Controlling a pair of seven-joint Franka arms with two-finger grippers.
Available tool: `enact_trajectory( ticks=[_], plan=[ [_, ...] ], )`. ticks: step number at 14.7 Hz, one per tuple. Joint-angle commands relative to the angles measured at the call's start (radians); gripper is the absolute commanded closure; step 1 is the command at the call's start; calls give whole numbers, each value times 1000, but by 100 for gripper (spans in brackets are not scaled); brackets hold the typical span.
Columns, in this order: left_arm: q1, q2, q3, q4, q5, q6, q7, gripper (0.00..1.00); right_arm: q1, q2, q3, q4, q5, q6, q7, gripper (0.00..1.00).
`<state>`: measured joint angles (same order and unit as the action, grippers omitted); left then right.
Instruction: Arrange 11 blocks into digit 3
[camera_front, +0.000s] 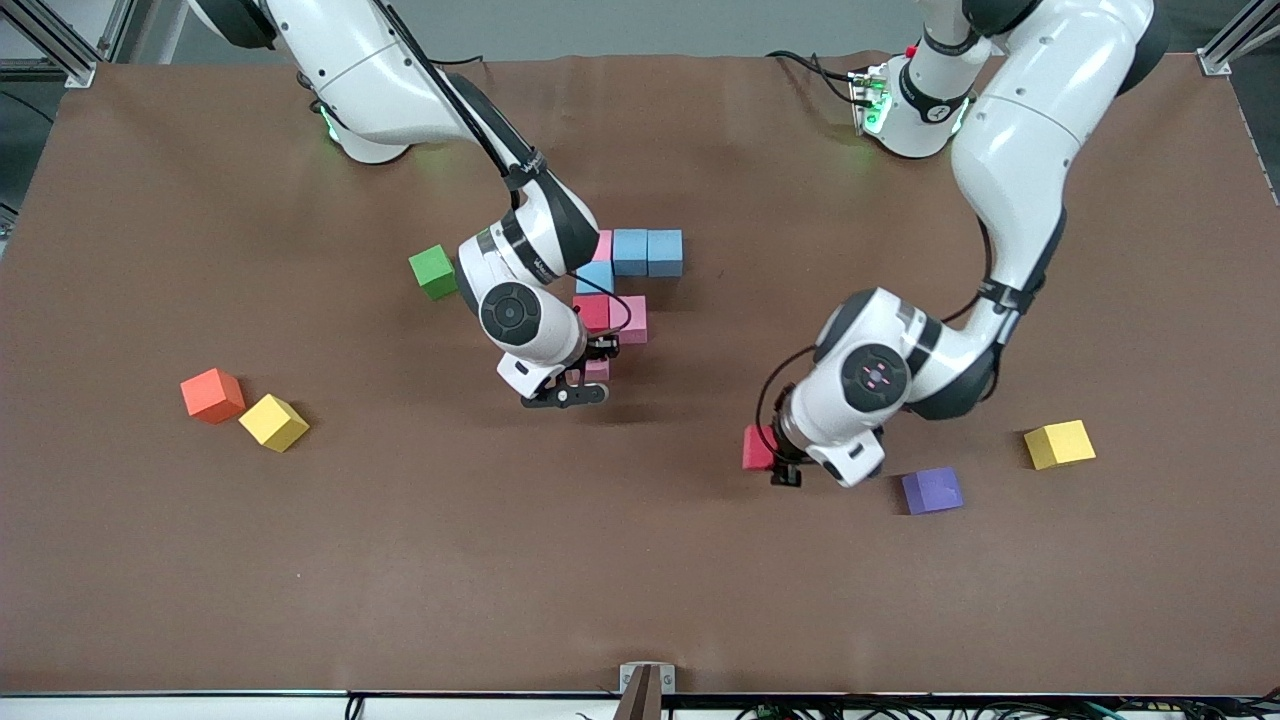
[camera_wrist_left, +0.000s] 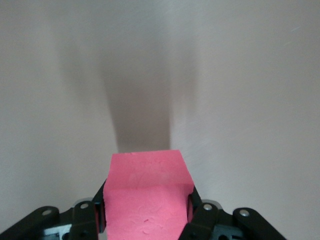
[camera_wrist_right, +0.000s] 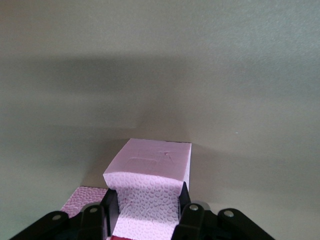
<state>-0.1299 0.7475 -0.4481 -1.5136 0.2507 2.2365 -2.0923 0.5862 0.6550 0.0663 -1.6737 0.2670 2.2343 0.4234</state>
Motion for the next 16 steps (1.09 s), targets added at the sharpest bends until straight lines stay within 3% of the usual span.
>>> enact_trajectory(
  ticks=[1, 4, 10, 16],
  plan=[
    [-28, -131, 6, -201, 18, 81, -124, 79, 1, -34, 6, -50, 34, 24, -9, 70],
    [-79, -166, 6, -289, 19, 150, -218, 79, 1, -34, 6, -50, 34, 21, -12, 70],
    [-192, -160, 6, -296, 19, 150, -368, 79, -8, -34, 4, -60, 32, 13, -55, 70],
    [-224, -163, 6, -341, 48, 155, -445, 80, -8, -34, 4, -61, 32, 10, -57, 70]
  ],
)
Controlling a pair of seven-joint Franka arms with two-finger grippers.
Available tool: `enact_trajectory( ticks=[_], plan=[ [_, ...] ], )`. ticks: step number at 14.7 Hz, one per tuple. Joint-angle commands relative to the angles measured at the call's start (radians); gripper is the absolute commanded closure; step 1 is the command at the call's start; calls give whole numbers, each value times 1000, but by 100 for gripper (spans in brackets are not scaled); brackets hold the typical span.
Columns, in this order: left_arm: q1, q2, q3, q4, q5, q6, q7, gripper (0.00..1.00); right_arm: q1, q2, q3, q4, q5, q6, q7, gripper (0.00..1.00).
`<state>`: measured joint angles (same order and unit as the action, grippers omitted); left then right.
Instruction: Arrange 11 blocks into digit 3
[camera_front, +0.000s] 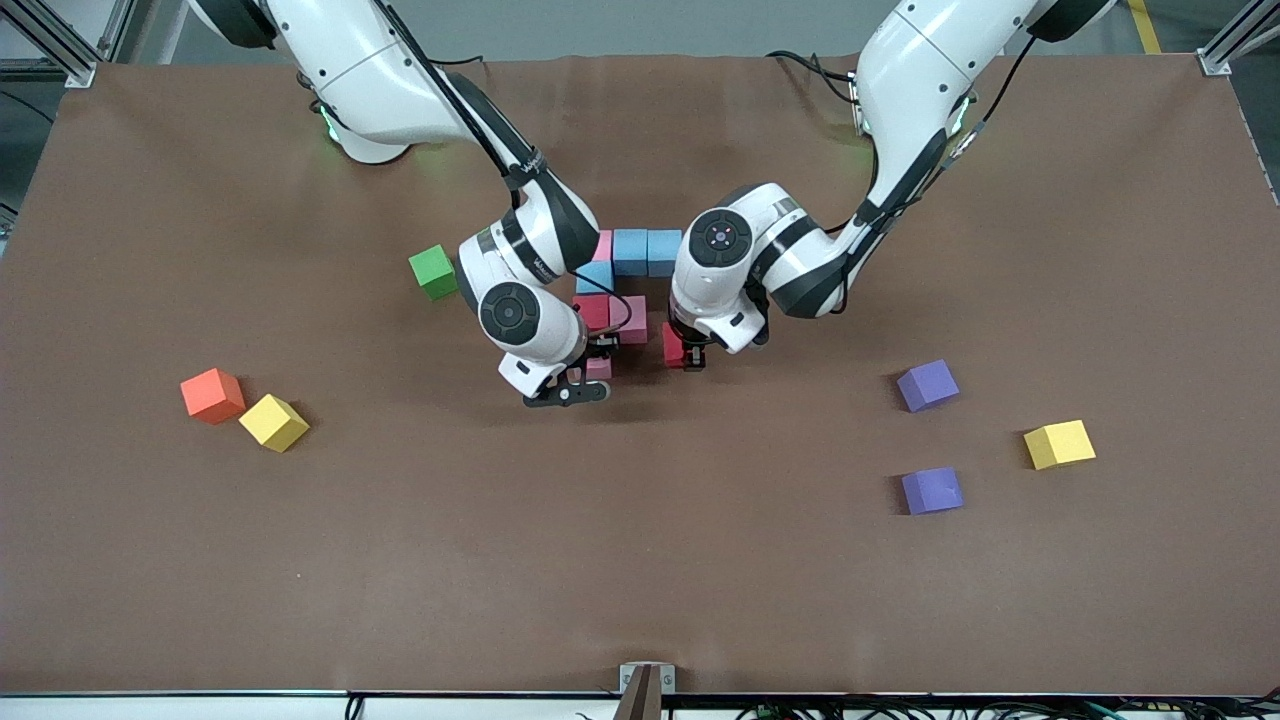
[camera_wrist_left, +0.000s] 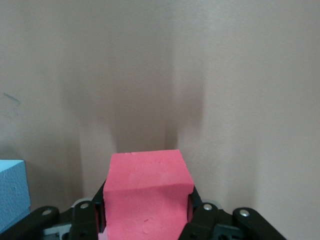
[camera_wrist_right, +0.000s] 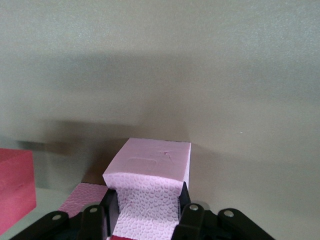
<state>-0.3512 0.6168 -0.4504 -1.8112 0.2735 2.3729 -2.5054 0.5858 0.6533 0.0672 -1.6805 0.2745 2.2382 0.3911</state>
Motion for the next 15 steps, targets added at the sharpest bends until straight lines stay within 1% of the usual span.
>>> enact_trajectory(
  ticks=[1, 3, 6, 12, 13, 14, 15],
  plan=[
    [-8, -35, 9, -59, 26, 35, -41, 80, -7, -32, 3, -54, 25, 3, -26, 70],
    [-23, -38, 9, -88, 32, 80, -68, 80, -8, -34, 3, -54, 25, -5, -25, 70],
    [-40, -37, 9, -100, 62, 101, -110, 80, -7, -35, 3, -54, 25, -17, -25, 70],
    [-69, -37, 9, -114, 64, 126, -136, 80, -3, -35, 3, -54, 25, -19, -20, 69],
    [-69, -38, 9, -125, 64, 143, -136, 80, -3, -35, 3, -53, 25, -19, -11, 60],
    [-69, -42, 9, -129, 64, 149, -136, 80, -3, -35, 5, -53, 26, -20, 8, 18],
    [-69, -42, 9, -132, 69, 149, -136, 80, -3, -35, 5, -50, 26, -20, 59, 0]
  ],
)
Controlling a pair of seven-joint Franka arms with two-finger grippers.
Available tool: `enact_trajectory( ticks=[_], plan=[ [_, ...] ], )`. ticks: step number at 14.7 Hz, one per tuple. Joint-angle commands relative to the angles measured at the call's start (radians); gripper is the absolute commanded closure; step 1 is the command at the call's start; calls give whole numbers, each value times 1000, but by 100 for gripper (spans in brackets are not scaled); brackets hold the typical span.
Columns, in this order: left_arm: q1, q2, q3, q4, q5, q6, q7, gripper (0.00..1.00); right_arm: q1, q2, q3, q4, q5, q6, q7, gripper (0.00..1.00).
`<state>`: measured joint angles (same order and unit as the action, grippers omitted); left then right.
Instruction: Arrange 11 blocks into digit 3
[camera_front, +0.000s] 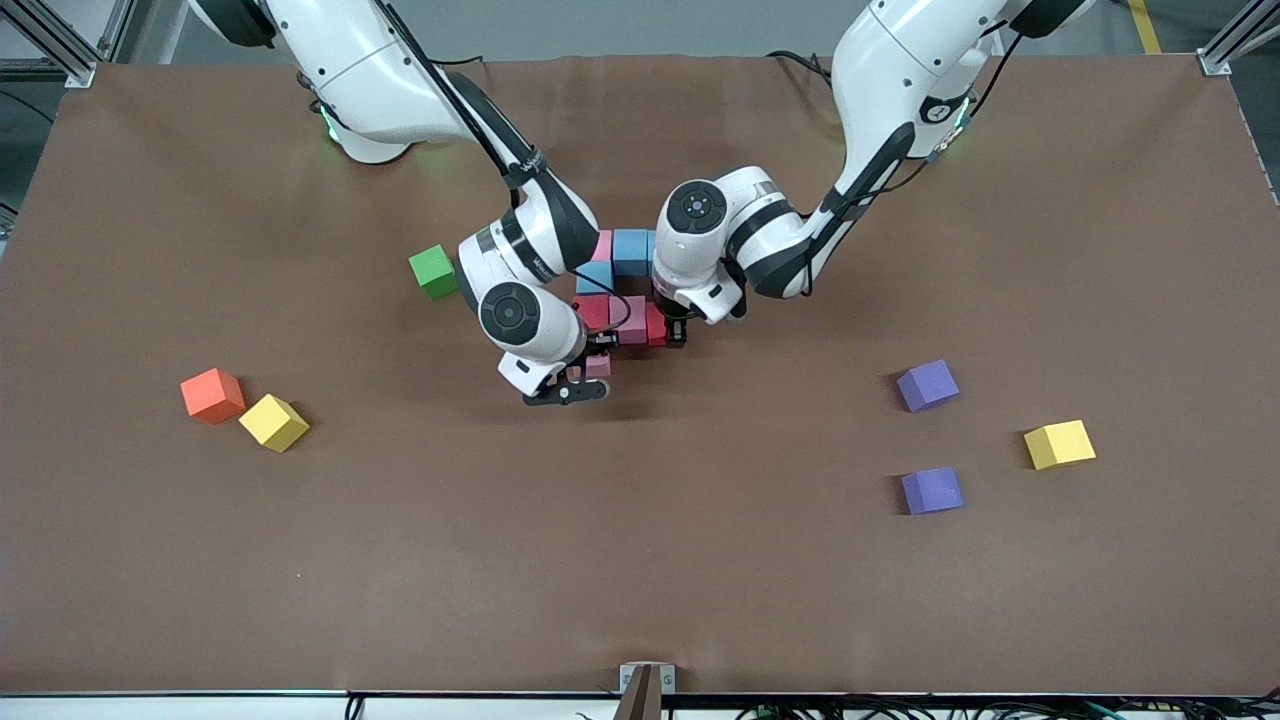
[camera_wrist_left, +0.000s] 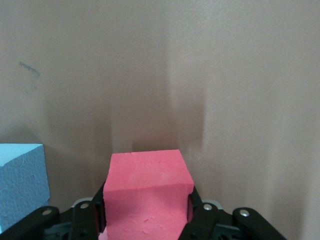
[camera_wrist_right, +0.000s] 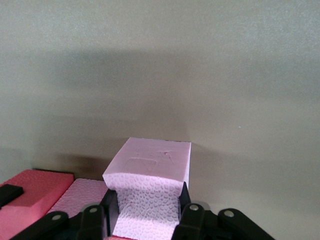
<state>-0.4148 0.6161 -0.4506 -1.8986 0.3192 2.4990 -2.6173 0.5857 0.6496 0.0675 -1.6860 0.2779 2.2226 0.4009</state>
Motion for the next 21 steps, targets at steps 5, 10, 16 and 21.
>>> enact_trajectory(
  ticks=[5, 10, 16, 21],
  plan=[
    [-6, -38, 9, -56, 47, 28, -24, 75, -3, -42, 5, -9, 21, -23, 87, 0],
    [-7, -39, 4, -51, 47, 28, -24, 0, -49, -109, -5, 71, 20, -171, 85, 0],
    [-6, -67, -16, -43, 47, 20, -17, 0, -174, -205, -165, 77, 4, -322, -8, 0],
    [7, -182, -20, -37, 47, -26, 5, 0, -274, -255, -204, -24, -37, -331, -142, 0]
  ],
)
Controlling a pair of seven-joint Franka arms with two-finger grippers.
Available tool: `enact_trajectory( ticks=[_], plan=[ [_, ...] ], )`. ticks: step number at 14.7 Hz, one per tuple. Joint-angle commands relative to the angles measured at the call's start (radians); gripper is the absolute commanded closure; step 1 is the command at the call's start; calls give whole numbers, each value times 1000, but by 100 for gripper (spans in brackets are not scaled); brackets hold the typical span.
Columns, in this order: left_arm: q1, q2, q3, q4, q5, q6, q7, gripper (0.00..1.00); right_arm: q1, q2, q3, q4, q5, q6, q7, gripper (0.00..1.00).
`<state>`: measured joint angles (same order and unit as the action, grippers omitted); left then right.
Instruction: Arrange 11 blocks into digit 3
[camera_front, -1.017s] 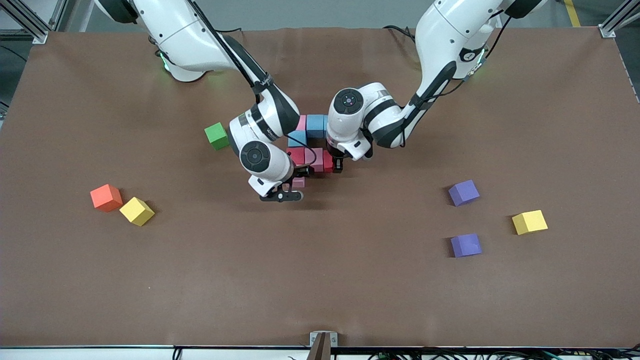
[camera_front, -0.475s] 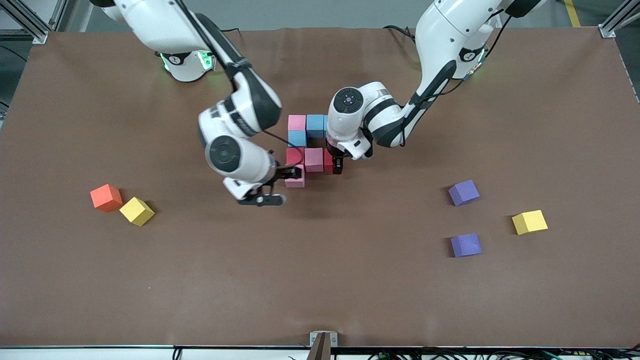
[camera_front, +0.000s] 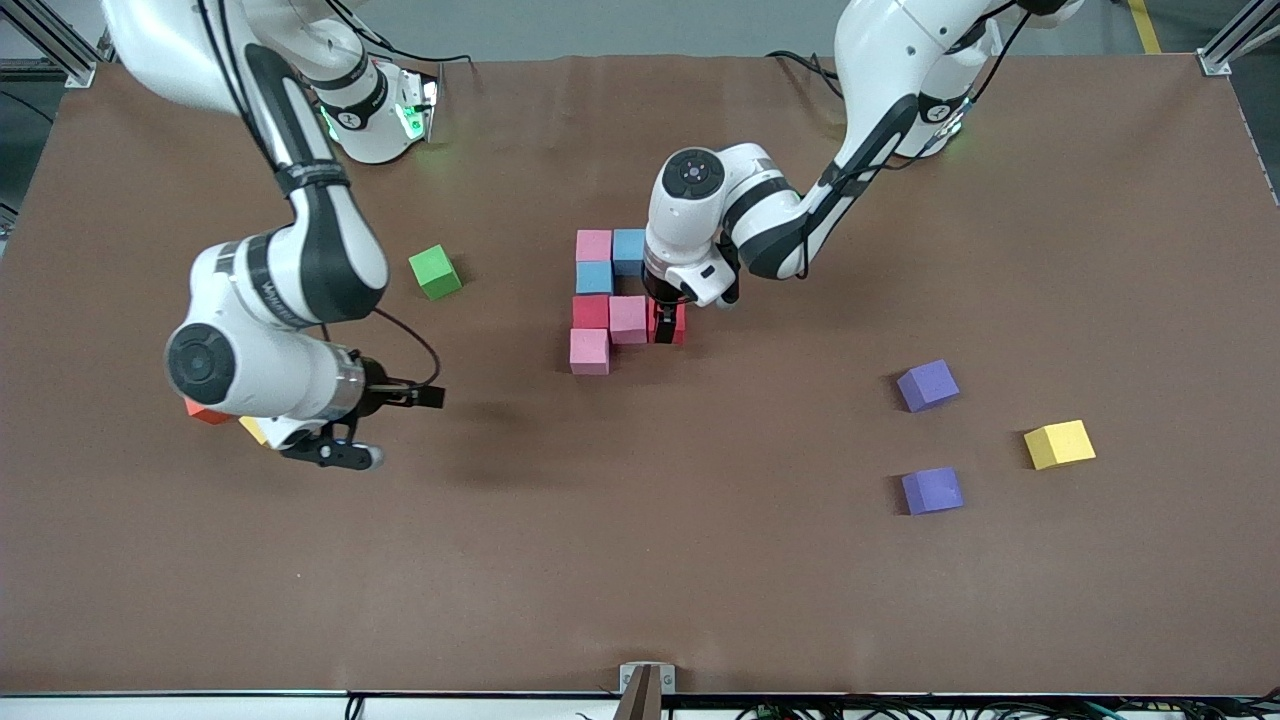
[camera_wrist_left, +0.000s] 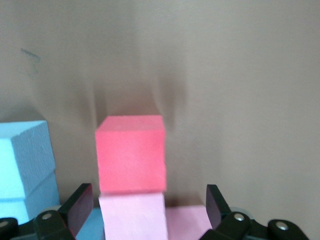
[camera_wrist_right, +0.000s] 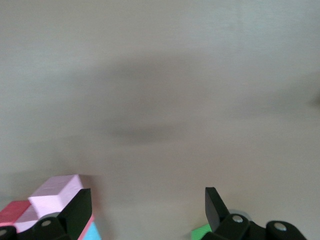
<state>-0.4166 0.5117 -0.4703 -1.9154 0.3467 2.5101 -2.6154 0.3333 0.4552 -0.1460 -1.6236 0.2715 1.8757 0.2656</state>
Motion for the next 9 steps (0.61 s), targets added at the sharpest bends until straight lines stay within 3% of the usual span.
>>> enact_trajectory(
  ticks=[1, 3, 9],
  plan=[
    [13, -88, 1, -1, 18, -65, 32, 0, -39, -62, 11, -91, -70, 16, -28, 0],
    [45, -85, 1, 70, 15, -158, 112, 0, -59, -59, 13, -91, -150, 51, -113, 0],
    [209, -44, 2, 203, 0, -267, 499, 0, -210, -49, 13, -96, -161, 137, -164, 0]
  ],
)
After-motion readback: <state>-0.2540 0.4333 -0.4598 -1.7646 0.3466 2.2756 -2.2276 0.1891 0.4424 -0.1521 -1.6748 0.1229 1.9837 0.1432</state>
